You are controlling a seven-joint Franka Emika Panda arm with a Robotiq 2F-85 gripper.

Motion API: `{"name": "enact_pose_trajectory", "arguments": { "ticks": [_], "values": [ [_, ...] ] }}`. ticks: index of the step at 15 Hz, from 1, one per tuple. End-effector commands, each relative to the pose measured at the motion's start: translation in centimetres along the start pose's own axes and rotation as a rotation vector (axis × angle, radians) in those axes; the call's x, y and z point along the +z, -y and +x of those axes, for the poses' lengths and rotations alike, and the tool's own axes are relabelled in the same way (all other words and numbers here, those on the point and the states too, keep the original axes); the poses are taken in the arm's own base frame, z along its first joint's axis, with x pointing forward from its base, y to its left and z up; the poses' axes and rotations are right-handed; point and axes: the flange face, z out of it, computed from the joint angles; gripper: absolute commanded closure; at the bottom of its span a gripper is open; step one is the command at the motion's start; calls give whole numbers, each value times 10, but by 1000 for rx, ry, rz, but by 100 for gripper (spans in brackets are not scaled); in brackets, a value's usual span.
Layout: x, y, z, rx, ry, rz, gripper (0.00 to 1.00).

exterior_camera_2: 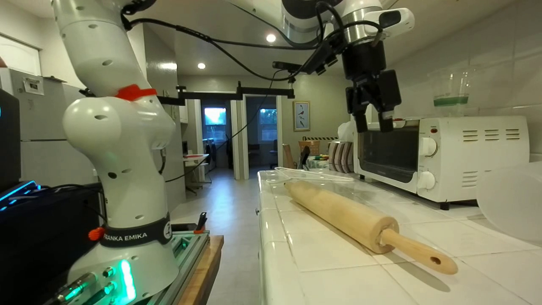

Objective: Turn the top knob on the oven to the right.

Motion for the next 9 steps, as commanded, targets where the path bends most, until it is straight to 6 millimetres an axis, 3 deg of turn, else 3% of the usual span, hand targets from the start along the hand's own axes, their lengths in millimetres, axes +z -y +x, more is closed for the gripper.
{"name": "enact_pose_trajectory", "arguments": {
  "ticks": [1, 6, 9],
  "values": [
    [-1, 0, 0, 0, 0, 0, 0],
    [-2, 2, 2, 10, -23, -5, 0],
    [-6, 15, 19, 8, -133, 5, 0]
  ]
}}
